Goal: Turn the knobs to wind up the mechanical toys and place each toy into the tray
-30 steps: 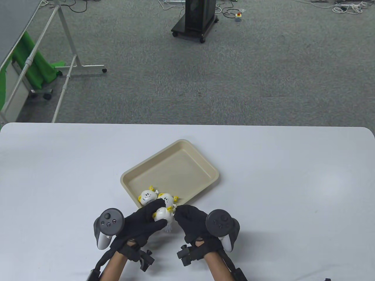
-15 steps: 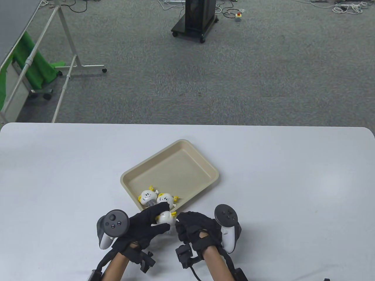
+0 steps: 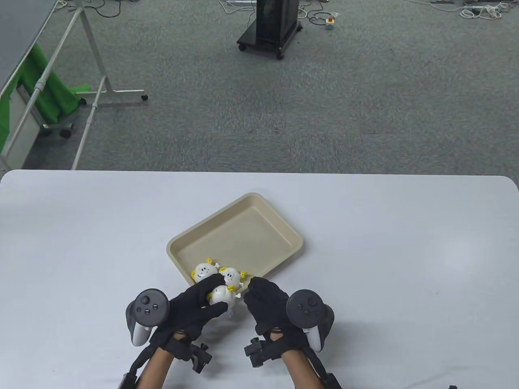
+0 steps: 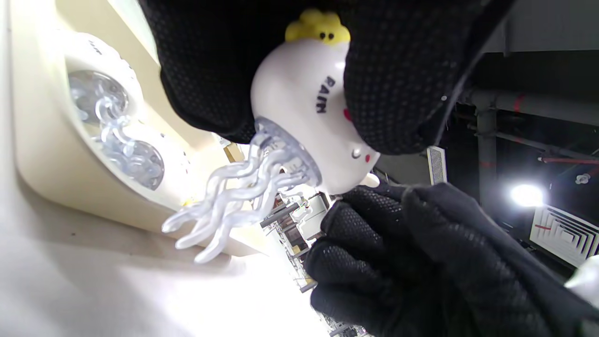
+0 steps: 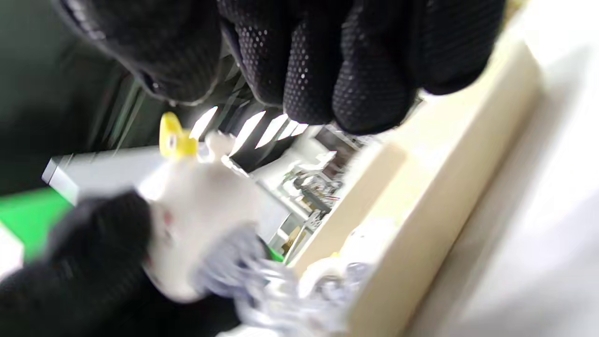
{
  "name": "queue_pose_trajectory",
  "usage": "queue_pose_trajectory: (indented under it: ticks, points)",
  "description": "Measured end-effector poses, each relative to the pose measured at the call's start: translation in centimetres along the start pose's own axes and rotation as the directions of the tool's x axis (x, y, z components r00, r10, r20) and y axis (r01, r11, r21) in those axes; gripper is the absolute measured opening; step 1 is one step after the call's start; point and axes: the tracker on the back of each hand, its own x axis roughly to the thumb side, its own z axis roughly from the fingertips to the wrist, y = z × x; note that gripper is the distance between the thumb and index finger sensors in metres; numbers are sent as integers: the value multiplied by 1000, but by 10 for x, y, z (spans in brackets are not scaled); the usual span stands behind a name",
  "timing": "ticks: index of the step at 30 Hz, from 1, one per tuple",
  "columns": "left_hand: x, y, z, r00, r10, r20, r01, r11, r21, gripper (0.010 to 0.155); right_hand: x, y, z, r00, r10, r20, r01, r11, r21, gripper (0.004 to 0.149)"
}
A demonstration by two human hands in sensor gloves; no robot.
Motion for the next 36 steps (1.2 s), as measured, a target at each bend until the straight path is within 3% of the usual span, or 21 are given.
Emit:
queue_pose_trajectory:
  ticks: [1, 5, 16, 21, 23, 26, 28, 30, 35, 36]
  points:
    - [0, 0, 0, 1000, 3, 0, -3, 1000, -1, 73, 6, 1, 4, 992, 124, 21, -123, 992, -6, 60]
    - [1, -2, 0, 1000, 2, 1, -2, 1000, -14, 73, 18, 10, 9, 938, 309, 156, -309, 951, -24, 65]
    - [1, -6, -1, 1000, -7, 7, 7, 999, -41, 73, 27, 19, 13, 922, 330, 205, -322, 944, -69, 50]
    - [2, -7, -1, 1000, -4, 6, 4, 999, -48, 73, 22, 17, 9, 949, 271, 161, -267, 963, -46, 47]
    - [2, -7, -1, 1000, 4, 11, -3, 998, -60, 73, 11, 13, 4, 990, 117, 80, -116, 993, -19, 45]
    - [3, -9, -1, 1000, 4, 16, -3, 998, -64, 73, -7, 10, -3, 991, -118, -69, 119, 993, 20, 43]
    - [5, -11, -2, 1000, -7, 21, 9, 997, -72, 73, -21, 12, -4, 932, -275, -236, 290, 956, 33, 42]
    - [7, -12, -2, 998, -45, 36, 48, 995, -82, 73, -33, 17, -2, 827, -391, -403, 437, 899, 25, 40]
    - [9, -18, -3, 994, -100, 51, 105, 988, -116, 73, -52, 29, 8, 544, -477, -690, 634, 773, -34, 39]
    - [9, -18, -3, 995, -88, 48, 93, 988, -120, 73, -54, 30, 8, 515, -488, -705, 659, 751, -39, 38]
